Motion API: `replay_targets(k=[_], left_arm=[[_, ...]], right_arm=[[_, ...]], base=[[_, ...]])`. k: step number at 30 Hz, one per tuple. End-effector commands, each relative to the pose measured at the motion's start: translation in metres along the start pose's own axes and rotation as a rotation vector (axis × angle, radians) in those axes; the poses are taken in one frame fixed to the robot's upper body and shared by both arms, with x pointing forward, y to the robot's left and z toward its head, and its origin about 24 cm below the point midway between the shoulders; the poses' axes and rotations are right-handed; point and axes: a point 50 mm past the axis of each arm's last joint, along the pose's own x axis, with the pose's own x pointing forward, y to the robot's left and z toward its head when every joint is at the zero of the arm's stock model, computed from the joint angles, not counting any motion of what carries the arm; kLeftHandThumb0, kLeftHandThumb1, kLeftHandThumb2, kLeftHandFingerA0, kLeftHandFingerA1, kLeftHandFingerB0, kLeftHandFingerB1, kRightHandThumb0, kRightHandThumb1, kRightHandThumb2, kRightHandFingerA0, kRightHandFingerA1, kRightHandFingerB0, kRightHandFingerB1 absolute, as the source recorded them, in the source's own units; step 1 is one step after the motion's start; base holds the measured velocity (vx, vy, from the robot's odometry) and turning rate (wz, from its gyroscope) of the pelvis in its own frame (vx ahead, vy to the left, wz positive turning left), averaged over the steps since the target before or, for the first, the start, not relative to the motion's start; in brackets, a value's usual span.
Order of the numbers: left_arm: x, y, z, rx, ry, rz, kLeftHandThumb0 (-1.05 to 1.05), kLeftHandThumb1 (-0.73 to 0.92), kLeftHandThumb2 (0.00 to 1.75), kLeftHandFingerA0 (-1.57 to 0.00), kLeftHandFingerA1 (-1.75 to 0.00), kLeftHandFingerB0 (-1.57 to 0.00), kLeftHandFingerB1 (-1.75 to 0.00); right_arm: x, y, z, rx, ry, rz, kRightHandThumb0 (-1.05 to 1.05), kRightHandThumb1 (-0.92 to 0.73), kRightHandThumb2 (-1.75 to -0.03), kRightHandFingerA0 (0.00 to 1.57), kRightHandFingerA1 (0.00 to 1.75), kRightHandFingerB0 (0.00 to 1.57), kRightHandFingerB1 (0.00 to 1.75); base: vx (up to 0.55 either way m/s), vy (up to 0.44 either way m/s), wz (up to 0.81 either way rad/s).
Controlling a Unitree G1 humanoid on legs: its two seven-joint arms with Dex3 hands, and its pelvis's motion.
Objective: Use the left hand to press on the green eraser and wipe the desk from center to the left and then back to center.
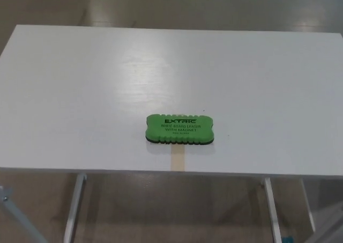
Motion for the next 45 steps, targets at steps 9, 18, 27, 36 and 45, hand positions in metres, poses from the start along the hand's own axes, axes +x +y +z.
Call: replay_targets(k=[9, 18, 27, 36, 45], left_arm=[[-0.001, -0.006, 0.004, -0.044, -0.071, -0.099, -0.23, 0.49, 0.54, -0.65, -0.48, -0.61, -0.42], [-0.020, -0.060, 0.017, 0.181, -0.128, -0.556, -0.31, 0.51, 0.56, -0.55, -0.42, -0.53, -0.36], [-0.065, -0.114, 0.027, 0.428, -0.208, -1.002, -0.32, 0.61, 0.59, -0.45, -0.39, -0.41, -0.34], [-0.103, -0.148, 0.042, 0.497, -0.262, -1.200, -0.34, 0.62, 0.59, -0.48, -0.39, -0.45, -0.35], [-0.151, -0.189, 0.065, 0.467, -0.298, -1.531, -0.29, 0.63, 0.59, -0.56, -0.40, -0.53, -0.36]], right_arm=[[-0.006, 0.005, 0.001, 0.053, -0.072, -0.008, -0.29, -0.65, -0.60, 0.63, 0.49, 0.54, 0.37], [-0.028, 0.036, 0.001, 0.028, -0.160, 0.205, -0.38, -0.57, -0.83, 0.55, 0.58, 0.46, 0.50], [-0.041, 0.054, -0.016, -0.051, -0.139, 0.328, -0.33, -0.67, -0.61, 0.59, 0.46, 0.51, 0.36], [-0.036, 0.052, -0.020, -0.099, -0.115, 0.304, -0.33, -0.67, -0.61, 0.59, 0.47, 0.51, 0.36], [-0.033, 0.051, -0.021, -0.095, -0.101, 0.305, -0.39, -0.56, -0.85, 0.54, 0.59, 0.45, 0.51]], base=[[0.00, 0.000, 0.00], [0.00, 0.000, 0.00], [0.00, 0.000, 0.00], [0.00, 0.000, 0.00], [0.00, 0.000, 0.00]])
